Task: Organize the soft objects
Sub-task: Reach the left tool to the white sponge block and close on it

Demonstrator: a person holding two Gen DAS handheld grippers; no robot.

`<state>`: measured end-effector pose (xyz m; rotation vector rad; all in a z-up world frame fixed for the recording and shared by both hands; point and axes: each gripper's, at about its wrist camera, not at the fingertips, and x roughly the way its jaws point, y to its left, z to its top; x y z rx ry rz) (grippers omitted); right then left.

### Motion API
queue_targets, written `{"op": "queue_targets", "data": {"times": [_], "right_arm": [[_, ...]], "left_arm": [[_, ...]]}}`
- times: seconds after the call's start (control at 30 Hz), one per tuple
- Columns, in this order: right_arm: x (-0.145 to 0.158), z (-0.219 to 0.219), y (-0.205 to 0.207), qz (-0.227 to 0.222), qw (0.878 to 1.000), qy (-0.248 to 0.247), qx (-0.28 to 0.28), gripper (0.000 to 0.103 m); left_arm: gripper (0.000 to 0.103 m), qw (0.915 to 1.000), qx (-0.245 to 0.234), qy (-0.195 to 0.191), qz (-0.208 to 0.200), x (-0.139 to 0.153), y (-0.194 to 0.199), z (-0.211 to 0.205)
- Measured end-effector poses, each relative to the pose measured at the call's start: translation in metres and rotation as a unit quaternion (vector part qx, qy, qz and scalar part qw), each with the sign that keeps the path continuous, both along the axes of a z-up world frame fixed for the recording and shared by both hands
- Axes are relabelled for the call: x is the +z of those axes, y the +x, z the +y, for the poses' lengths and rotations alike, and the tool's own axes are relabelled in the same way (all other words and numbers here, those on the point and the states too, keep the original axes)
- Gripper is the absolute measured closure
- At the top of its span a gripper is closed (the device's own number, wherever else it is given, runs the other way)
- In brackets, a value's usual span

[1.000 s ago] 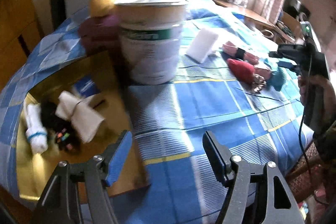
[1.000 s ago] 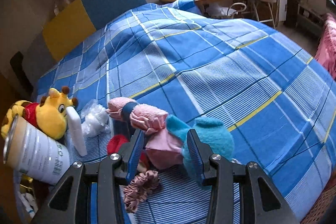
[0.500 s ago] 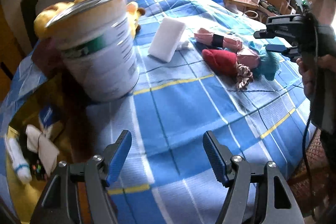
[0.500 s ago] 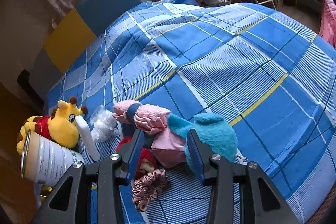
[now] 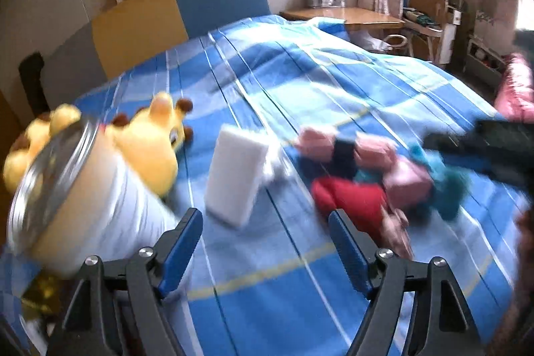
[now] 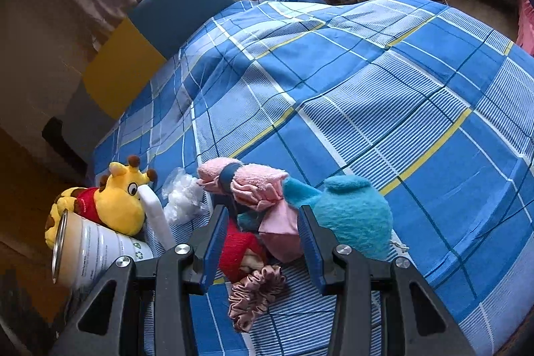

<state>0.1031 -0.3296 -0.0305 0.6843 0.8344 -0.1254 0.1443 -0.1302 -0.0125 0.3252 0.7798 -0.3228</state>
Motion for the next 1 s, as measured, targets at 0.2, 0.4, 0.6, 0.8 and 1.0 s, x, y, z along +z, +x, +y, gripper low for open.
{"op": "queue_targets", "data": {"times": [0.2, 0.4, 0.6, 0.8, 1.0], "right_arm": [[-0.003, 0.001, 0.003, -0.001, 1.0, 0.016, 0.01, 0.06], [-0.004, 0.0, 0.003, -0.003, 1.0, 0.024, 0.012, 0.06], [-0.002, -0.001, 0.001, -0.007, 1.0, 0.018, 0.009, 0.06], [-0.001, 0.0, 0.0, -0.009, 1.0, 0.012, 0.007, 0.06], [-0.001, 0.001, 0.0, -0.004, 1.0, 0.002, 0.007, 0.06]], "left_arm": [[0.019, 0.9985, 0.054, 0.004, -0.006, -0.004, 0.06, -0.012], [0.076, 0.9981, 0.042, 0.004, 0.045, -0.029, 0.084, -0.015], [0.082, 0.9964, -0.036, -0.069, 0.035, -0.016, 0.021, 0.003], [0.082, 0.9886, -0.065, -0.12, 0.064, -0.012, -0.057, 0.039], [0.082, 0.984, -0.051, -0.148, 0.086, -0.007, -0.103, 0.063]]}}
